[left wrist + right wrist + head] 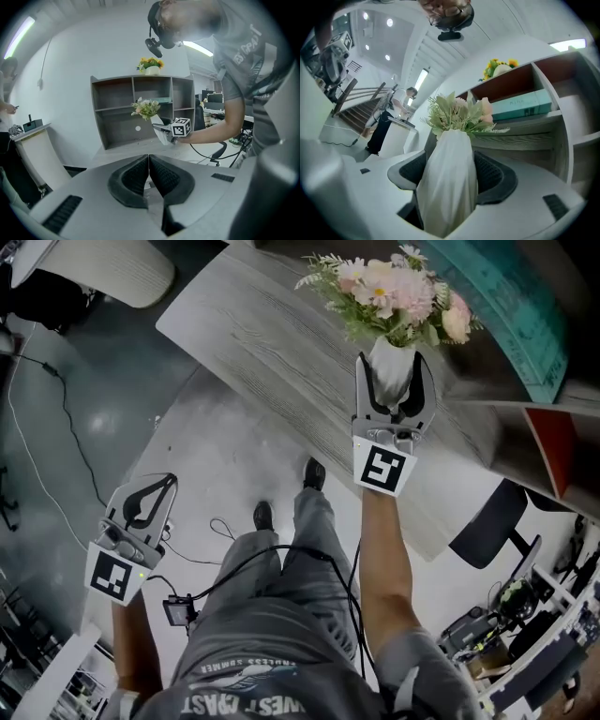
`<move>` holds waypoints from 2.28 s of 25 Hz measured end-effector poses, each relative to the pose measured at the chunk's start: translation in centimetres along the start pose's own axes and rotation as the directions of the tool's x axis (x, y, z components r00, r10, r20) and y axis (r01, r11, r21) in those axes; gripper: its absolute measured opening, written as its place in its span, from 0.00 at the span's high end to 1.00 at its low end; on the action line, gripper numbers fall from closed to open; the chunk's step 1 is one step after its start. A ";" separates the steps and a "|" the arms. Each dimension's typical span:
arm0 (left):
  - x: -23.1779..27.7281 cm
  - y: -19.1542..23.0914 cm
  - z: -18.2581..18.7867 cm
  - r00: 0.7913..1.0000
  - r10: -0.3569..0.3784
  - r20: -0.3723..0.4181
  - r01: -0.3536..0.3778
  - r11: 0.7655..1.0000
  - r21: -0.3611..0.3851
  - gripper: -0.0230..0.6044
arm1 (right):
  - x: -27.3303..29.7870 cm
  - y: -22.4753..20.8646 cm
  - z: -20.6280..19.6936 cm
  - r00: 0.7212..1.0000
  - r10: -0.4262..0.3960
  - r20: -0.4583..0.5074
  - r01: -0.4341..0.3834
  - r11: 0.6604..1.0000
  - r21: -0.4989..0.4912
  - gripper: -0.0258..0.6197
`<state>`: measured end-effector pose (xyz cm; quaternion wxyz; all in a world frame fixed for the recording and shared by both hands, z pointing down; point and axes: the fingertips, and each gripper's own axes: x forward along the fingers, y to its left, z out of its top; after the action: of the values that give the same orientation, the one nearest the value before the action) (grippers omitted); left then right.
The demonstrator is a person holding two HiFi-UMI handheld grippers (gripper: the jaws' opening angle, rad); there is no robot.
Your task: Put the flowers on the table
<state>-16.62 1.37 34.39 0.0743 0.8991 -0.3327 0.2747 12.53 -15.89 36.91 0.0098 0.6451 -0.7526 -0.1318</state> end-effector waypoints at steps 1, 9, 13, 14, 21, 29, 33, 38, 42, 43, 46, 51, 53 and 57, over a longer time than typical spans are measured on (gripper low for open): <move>-0.2 0.1 -0.2 1.000 0.001 -0.008 -0.001 1.000 0.009 0.94 | 0.0 0.4 -0.1 1.000 0.006 0.010 -0.006 1.000 -0.005 0.44; 0.2 1.4 -2.2 0.999 0.020 -0.039 -0.019 1.000 0.005 0.94 | 0.0 2.4 -5.3 0.998 0.000 -0.065 0.004 0.998 0.065 0.44; 0.8 1.5 -1.9 1.000 0.000 -0.023 0.000 1.000 -0.001 0.94 | 0.0 1.9 -5.8 0.994 0.005 -0.109 0.000 0.999 0.040 0.44; 0.9 1.6 -1.8 1.000 -0.004 -0.020 0.004 1.000 -0.004 0.94 | 0.0 1.8 -6.0 0.993 0.007 -0.122 -0.003 0.999 0.036 0.44; 0.9 2.2 -1.4 1.000 -0.007 0.001 0.007 1.000 -0.025 0.94 | 0.5 2.4 -8.3 0.954 0.095 -0.286 -0.096 0.995 0.011 0.44; -0.2 2.8 -0.8 0.999 0.023 0.045 -0.020 0.998 -0.053 0.94 | -0.6 4.0 -14.5 0.646 0.321 -0.693 -0.290 0.943 0.166 0.42; -1.4 3.2 -0.8 0.996 0.057 0.069 -0.051 0.996 -0.079 0.94 | -1.8 3.5 -16.6 0.354 0.377 -0.856 -0.394 0.890 0.229 0.40; -2.7 3.8 -1.0 0.990 0.098 0.099 -0.086 0.990 -0.114 0.94 | -3.9 3.3 -17.9 0.134 0.363 -0.922 -0.421 0.863 0.279 0.39; -3.2 3.7 -1.1 0.988 0.110 0.107 -0.096 0.987 -0.127 0.94 | -4.2 3.7 -20.5 0.060 0.340 -0.939 -0.404 0.868 0.288 0.39; -3.2 3.6 -1.0 0.988 0.111 0.108 -0.097 0.987 -0.128 0.94 | -4.2 3.6 -20.7 0.053 0.333 -0.942 -0.396 0.873 0.286 0.39; -3.2 3.5 -1.0 0.988 0.113 0.106 -0.099 0.987 -0.129 0.94 | -4.1 3.5 -20.6 0.081 0.341 -0.937 -0.371 0.882 0.289 0.39; -3.1 3.3 -1.3 0.991 0.102 0.089 -0.091 0.988 -0.124 0.94 | -2.8 4.5 -19.2 0.361 0.448 -0.818 -0.269 0.890 0.368 0.41; -2.8 3.1 -1.2 0.992 0.096 0.087 -0.086 0.989 -0.117 0.94 | -1.7 4.2 -17.8 0.528 0.434 -0.730 -0.224 0.900 0.373 0.41; -2.2 2.7 -0.7 0.992 0.084 0.094 -0.074 0.992 -0.105 0.94 | -0.4 3.9 -16.0 0.724 0.379 -0.576 -0.196 0.914 0.354 0.43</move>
<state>-20.04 0.79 33.67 0.0926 0.8927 -0.3848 0.2154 11.74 -17.95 53.26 0.1957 0.5206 -0.8067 0.1997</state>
